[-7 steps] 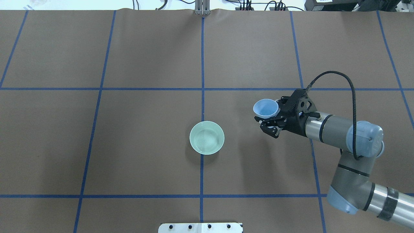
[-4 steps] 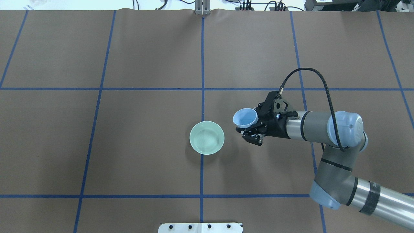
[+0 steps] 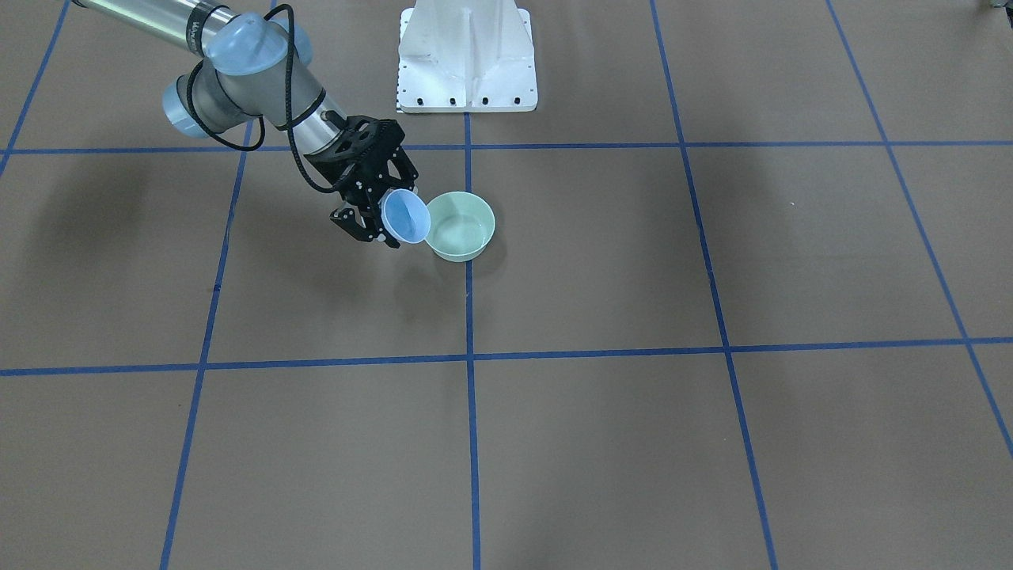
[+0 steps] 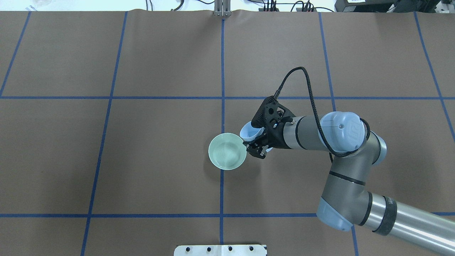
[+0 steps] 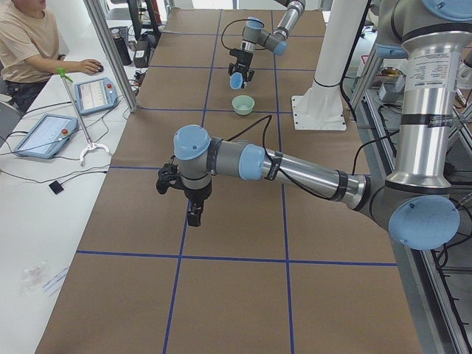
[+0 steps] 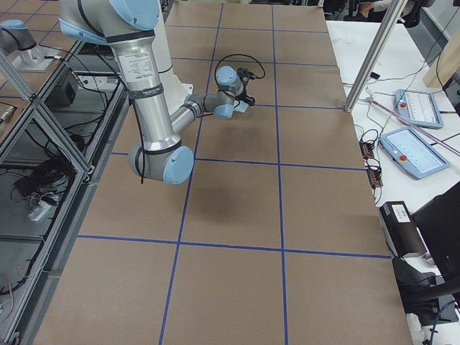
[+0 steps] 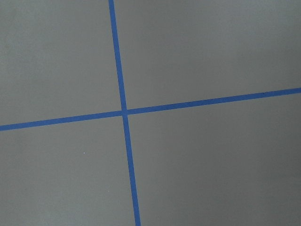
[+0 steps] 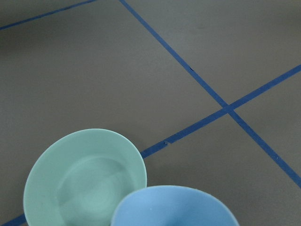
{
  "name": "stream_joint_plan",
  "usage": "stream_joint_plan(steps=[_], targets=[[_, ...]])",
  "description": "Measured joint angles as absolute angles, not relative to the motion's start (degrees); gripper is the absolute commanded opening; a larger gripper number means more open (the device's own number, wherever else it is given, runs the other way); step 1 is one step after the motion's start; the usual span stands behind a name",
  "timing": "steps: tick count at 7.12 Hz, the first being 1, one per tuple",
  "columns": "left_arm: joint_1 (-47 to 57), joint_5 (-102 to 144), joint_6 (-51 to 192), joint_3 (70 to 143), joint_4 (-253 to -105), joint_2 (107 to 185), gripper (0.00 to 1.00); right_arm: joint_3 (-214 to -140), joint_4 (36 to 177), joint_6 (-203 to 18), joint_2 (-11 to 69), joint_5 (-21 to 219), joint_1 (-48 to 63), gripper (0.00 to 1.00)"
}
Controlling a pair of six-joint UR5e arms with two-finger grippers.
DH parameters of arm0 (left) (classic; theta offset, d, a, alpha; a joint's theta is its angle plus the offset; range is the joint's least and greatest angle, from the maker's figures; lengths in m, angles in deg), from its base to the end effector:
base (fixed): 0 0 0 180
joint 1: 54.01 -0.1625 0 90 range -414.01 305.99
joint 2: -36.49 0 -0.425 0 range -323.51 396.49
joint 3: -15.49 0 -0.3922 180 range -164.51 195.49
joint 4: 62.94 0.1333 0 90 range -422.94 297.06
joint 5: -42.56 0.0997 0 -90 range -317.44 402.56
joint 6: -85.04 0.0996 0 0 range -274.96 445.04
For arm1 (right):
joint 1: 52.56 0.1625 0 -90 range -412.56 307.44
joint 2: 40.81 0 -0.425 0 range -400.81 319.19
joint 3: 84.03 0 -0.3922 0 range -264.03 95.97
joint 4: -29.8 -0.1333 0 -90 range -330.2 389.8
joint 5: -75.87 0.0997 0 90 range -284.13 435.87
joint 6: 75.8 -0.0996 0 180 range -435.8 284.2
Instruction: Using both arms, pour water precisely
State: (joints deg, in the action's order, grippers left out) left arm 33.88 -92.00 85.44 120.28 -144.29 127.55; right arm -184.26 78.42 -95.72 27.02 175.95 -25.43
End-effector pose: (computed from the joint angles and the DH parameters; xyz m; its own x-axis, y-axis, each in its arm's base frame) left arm -0.0452 -0.4950 0.5382 0.7085 0.1210 -0.6952 -0.0415 0.9906 0.1302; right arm -0.4932 -0.3829 0.2776 0.3662 -0.8525 0.3731 0.1317 0.4444 0.8861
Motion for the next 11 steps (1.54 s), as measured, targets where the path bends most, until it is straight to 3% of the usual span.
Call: stream_joint_plan(steps=[7, 11], targets=[[33.9, -92.0, 85.3, 119.6, -144.3, 127.5, 1.0, -189.9, 110.6, -96.6, 20.1, 176.3, -28.9, 0.0], [33.9, -92.0, 85.3, 119.3, -144.3, 127.6, 1.0, -190.5, 118.7, -98.3, 18.2, 178.1, -29.6, 0.0]])
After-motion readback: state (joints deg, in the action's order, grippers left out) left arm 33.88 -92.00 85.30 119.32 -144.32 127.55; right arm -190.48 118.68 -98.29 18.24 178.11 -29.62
